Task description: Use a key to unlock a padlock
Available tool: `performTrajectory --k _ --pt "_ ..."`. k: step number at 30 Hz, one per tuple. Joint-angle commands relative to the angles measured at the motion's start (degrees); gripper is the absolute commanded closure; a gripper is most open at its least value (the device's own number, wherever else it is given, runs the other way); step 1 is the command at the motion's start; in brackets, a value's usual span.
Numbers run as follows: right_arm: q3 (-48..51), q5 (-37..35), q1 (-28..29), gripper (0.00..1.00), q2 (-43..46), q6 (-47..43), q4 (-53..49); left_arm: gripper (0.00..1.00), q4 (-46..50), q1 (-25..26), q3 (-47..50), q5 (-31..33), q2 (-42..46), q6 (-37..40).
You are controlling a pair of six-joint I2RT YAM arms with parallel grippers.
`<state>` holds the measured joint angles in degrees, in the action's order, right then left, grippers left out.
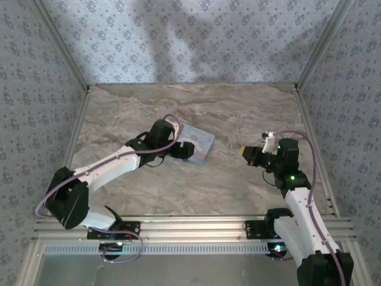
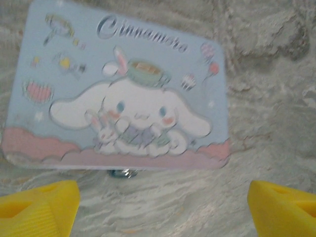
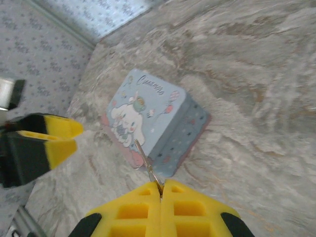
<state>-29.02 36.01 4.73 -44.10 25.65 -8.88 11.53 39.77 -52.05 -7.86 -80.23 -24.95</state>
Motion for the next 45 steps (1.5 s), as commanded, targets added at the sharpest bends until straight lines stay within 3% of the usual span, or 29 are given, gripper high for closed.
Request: performTrajectory --k 1,7,12,22,31,45 --pt "-0.06 0.11 4.12 1.00 -3.70 2.78 6.62 0.12 -10.94 -2.08 6.32 -7.58 2.11 0.57" --pt "-4.46 -2.85 14.27 1.00 -15.41 5.11 14.68 0.12 -16.92 -3.78 11.82 -8.28 1.46 1.50" --pt "-10.00 -2.52 19.14 1.00 -27.69 8.21 20.91 0.12 -23.79 -4.04 16.09 -9.49 0.33 0.91" --pt "-22.59 -3.53 22.88 1.00 -46.19 7.55 18.77 0.13 -33.47 -4.08 19.18 -9.71 -4.05 1.30" --pt "-25.04 -3.99 23.30 1.00 -52.79 5.10 15.07 0.15 -37.51 -4.08 17.62 -10.15 -9.88 2.61" --pt "-22.67 -6.10 23.55 1.00 -54.37 3.09 10.48 0.22 -40.07 -2.96 14.77 -11.48 -16.99 1.66"
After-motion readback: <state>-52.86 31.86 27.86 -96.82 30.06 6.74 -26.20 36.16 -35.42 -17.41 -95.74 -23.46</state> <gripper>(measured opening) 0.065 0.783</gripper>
